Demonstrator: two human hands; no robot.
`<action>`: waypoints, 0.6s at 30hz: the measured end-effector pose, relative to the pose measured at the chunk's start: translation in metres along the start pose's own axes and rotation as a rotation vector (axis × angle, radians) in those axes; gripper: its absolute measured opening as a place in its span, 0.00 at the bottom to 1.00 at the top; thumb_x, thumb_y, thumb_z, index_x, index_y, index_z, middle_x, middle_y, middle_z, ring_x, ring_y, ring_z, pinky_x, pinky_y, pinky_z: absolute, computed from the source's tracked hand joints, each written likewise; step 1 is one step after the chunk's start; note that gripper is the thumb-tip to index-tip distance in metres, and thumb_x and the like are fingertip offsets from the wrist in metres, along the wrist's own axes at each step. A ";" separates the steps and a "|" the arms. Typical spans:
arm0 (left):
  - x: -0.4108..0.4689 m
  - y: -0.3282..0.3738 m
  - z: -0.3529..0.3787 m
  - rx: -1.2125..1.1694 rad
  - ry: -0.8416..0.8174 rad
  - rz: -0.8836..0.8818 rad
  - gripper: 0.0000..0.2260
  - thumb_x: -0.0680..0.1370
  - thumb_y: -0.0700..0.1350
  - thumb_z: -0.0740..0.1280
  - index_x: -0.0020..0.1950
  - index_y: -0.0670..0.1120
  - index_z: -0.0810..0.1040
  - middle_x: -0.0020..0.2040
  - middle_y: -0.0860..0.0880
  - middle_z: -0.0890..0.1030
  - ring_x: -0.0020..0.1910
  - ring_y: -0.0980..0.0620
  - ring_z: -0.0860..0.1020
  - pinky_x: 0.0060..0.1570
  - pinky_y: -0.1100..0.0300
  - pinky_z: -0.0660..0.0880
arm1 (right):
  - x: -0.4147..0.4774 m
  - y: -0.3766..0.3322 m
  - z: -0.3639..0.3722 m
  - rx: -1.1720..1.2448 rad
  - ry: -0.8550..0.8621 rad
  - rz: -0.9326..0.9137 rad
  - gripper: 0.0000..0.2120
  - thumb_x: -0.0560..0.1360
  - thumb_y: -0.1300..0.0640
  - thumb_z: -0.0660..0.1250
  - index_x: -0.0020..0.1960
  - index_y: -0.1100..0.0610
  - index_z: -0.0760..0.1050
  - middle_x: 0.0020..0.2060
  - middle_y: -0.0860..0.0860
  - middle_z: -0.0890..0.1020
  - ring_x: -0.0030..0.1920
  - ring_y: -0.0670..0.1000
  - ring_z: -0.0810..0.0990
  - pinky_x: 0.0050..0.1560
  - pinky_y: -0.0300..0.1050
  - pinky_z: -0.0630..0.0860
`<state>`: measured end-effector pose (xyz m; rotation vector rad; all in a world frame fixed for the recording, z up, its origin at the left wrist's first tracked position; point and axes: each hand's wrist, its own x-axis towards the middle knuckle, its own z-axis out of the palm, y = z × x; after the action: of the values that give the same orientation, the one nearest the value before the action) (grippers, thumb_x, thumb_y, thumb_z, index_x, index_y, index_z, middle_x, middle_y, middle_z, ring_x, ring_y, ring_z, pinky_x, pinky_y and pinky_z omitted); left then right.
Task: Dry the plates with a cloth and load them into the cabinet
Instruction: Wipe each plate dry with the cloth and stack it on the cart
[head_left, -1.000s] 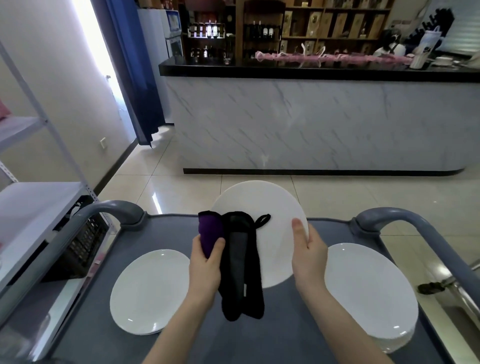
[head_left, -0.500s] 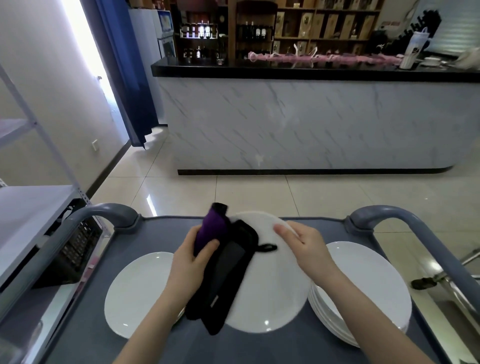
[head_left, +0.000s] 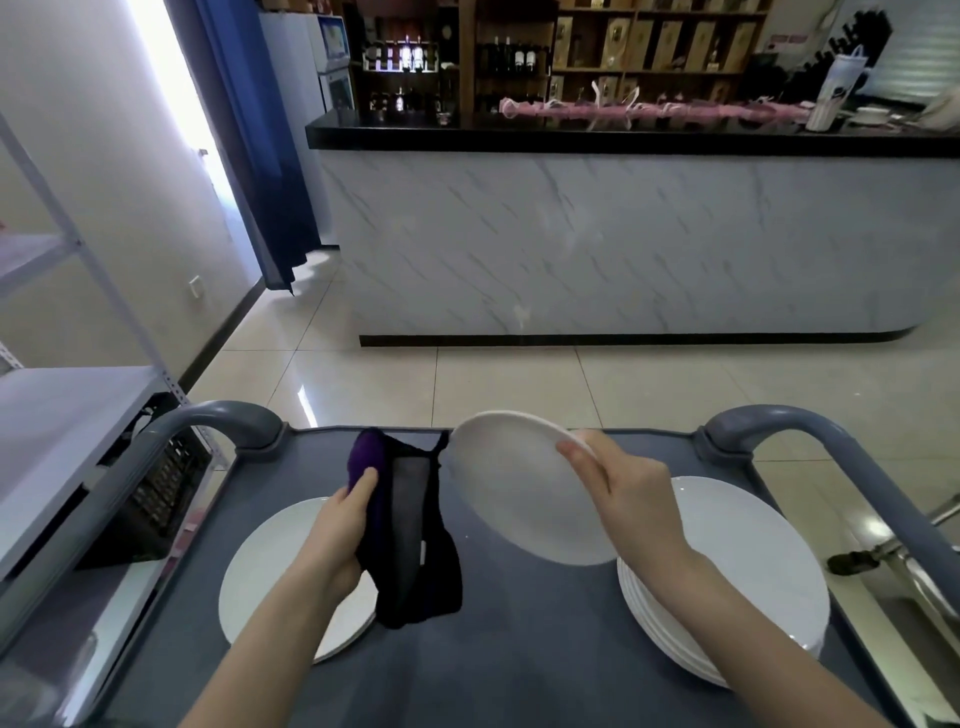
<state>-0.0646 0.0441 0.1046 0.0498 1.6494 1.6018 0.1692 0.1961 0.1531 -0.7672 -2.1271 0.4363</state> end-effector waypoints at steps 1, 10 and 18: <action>0.002 0.005 0.003 -0.017 -0.024 -0.057 0.16 0.82 0.53 0.64 0.60 0.42 0.77 0.49 0.42 0.85 0.49 0.42 0.83 0.43 0.52 0.79 | -0.001 -0.002 0.001 -0.065 0.014 -0.111 0.14 0.81 0.47 0.62 0.47 0.54 0.82 0.25 0.53 0.75 0.26 0.56 0.73 0.26 0.49 0.71; -0.011 0.019 0.042 -0.023 -0.250 -0.252 0.23 0.71 0.52 0.77 0.59 0.39 0.78 0.49 0.40 0.85 0.47 0.42 0.85 0.42 0.50 0.81 | -0.016 0.001 0.026 -0.365 0.088 -0.756 0.08 0.70 0.59 0.76 0.50 0.57 0.84 0.31 0.50 0.78 0.26 0.52 0.71 0.21 0.45 0.68; -0.006 0.010 0.036 -0.158 -0.236 -0.306 0.14 0.74 0.38 0.72 0.57 0.35 0.78 0.44 0.40 0.86 0.42 0.44 0.85 0.39 0.52 0.79 | -0.037 0.008 0.036 -0.243 0.068 -0.625 0.10 0.71 0.57 0.76 0.52 0.56 0.85 0.45 0.49 0.86 0.43 0.52 0.85 0.37 0.46 0.81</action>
<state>-0.0447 0.0722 0.1212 -0.0878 1.2780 1.4267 0.1614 0.1761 0.1056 -0.2063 -2.2374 -0.1800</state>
